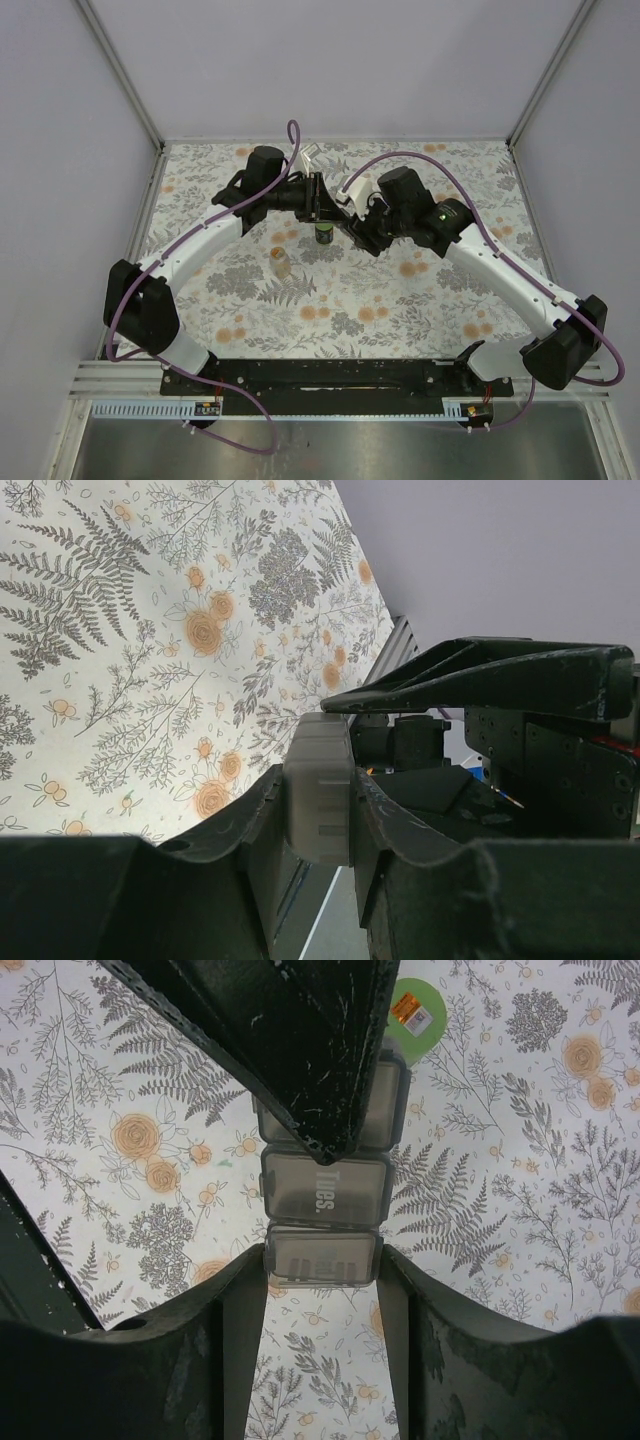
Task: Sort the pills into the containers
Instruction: Open the pill container.
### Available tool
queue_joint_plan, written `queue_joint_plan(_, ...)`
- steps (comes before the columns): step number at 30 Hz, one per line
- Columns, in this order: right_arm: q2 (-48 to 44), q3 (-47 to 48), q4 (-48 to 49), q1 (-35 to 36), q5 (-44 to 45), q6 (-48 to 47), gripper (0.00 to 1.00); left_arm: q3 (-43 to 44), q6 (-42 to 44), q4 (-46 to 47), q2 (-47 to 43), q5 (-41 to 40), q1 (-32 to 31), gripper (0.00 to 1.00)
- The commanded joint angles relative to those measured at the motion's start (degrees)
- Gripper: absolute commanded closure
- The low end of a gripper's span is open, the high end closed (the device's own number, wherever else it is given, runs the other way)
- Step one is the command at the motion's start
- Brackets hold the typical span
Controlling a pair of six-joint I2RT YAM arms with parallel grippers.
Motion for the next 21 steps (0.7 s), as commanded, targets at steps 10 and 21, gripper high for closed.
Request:
queue_joint_plan(10,-1.42,3.25,-1.62,-2.92,-7.95,1.30,0.44,0.86,5.19,3.10,-0.58,2.34,0.14,1.00)
queue_joint_plan(21,-1.78,2.81,-1.36,-4.68,-9.01,1.91,0.43,0.69,4.32,3.10,-0.40,2.60,0.14,1.00)
